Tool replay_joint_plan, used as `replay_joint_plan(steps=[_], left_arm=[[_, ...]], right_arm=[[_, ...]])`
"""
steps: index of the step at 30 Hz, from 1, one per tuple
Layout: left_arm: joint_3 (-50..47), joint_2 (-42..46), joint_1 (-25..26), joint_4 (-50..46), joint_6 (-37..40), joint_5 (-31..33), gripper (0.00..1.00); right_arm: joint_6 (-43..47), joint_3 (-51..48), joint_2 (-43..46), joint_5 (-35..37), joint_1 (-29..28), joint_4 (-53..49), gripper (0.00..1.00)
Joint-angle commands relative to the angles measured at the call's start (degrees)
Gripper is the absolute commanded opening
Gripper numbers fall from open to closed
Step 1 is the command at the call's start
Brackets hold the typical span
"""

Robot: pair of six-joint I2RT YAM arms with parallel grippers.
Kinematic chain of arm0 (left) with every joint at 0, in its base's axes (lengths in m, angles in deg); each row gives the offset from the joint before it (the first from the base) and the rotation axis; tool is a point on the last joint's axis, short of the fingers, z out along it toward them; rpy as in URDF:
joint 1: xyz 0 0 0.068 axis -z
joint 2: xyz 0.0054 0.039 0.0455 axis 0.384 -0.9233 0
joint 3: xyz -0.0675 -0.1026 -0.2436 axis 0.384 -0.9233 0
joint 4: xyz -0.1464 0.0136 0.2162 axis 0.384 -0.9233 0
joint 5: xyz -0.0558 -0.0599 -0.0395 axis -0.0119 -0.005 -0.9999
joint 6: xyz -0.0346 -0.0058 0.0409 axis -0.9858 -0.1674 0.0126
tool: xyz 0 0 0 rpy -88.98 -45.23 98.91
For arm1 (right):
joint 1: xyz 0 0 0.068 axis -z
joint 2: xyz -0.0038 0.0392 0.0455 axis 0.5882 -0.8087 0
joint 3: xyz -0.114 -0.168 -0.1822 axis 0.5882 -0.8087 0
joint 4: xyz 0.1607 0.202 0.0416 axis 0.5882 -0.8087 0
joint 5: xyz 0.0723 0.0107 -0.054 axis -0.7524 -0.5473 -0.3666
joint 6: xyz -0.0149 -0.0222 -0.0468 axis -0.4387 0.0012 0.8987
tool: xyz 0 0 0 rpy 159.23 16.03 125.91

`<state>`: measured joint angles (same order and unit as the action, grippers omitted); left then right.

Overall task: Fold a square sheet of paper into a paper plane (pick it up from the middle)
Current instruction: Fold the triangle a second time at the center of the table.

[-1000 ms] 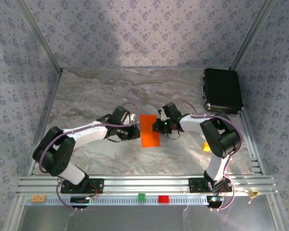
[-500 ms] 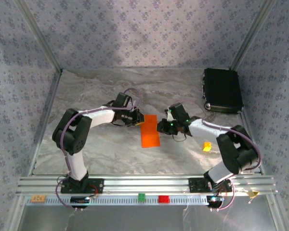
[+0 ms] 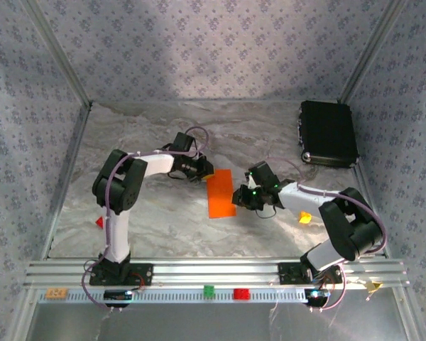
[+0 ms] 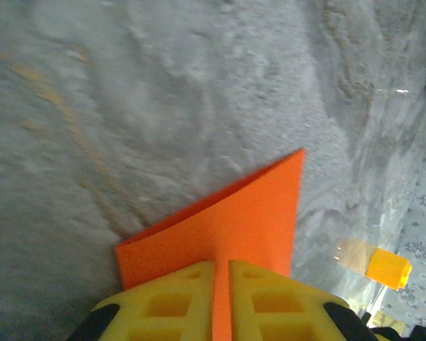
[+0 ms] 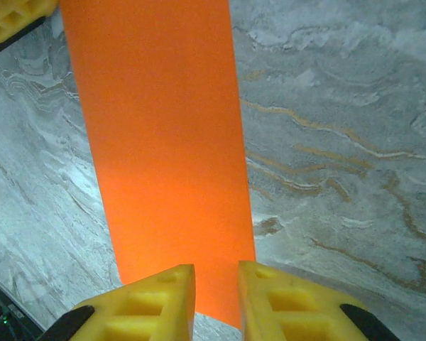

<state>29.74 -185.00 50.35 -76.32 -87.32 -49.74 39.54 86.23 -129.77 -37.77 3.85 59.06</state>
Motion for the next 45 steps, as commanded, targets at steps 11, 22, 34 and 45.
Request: replay_joint_plan(steps=[11, 22, 34, 45], left_arm=[[-5.6, -2.0, -0.7, 1.5, 1.0, -0.4, 0.11], [-5.2, -1.5, -0.7, 0.3, 1.2, 0.9, 0.1], [-5.4, -2.0, -0.7, -0.5, 0.9, 1.6, 0.08], [-5.7, -1.8, -0.7, -0.6, 0.9, 1.4, 0.07]], right_arm=[[-4.4, -3.9, 0.9, -3.5, -0.7, 2.1, 0.35], [-6.1, -5.0, 1.8, -2.8, -1.4, 1.0, 0.35], [-7.6, -5.7, -0.2, -4.8, -2.4, 4.2, 0.35], [-9.3, -4.3, -0.6, -6.0, -2.6, 9.0, 0.33]])
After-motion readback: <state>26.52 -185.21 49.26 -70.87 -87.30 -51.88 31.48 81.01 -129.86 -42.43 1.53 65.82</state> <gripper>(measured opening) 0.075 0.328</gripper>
